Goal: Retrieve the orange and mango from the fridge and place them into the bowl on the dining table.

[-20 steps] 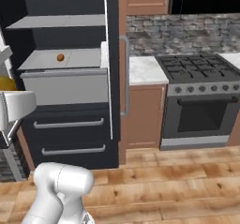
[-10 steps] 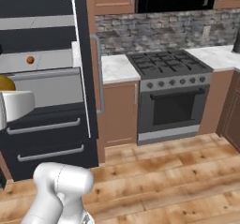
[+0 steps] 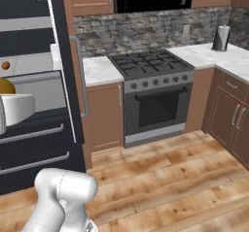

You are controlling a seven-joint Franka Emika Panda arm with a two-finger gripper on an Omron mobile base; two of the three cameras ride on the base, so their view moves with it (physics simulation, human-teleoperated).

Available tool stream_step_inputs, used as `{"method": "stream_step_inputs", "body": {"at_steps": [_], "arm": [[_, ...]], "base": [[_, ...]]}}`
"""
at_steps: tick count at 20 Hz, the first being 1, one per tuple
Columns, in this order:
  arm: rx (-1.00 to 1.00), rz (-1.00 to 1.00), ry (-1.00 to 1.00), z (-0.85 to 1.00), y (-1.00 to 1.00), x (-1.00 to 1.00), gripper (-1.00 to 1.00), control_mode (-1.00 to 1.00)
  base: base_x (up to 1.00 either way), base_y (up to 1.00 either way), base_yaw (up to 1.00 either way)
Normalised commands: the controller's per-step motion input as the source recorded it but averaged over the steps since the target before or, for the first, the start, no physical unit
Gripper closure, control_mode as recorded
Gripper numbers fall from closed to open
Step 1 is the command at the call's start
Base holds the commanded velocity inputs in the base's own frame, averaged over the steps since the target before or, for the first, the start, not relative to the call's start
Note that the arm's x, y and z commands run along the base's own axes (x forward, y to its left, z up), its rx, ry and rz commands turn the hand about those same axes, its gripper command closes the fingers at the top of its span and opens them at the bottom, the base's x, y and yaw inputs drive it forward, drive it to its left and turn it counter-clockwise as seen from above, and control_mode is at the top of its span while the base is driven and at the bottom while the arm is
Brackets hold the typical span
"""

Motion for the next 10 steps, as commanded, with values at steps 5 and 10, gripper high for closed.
{"method": "stream_step_inputs", "body": {"at_steps": [5,10], "arm": [[0.0,0.0,0.0,0.0,0.0,0.0,1.0,1.0],[0.0,0.0,0.0,0.0,0.0,0.0,1.0,1.0]], "base": [[-1.0,0.0,-0.41],[-1.0,0.0,-0.45]]}}
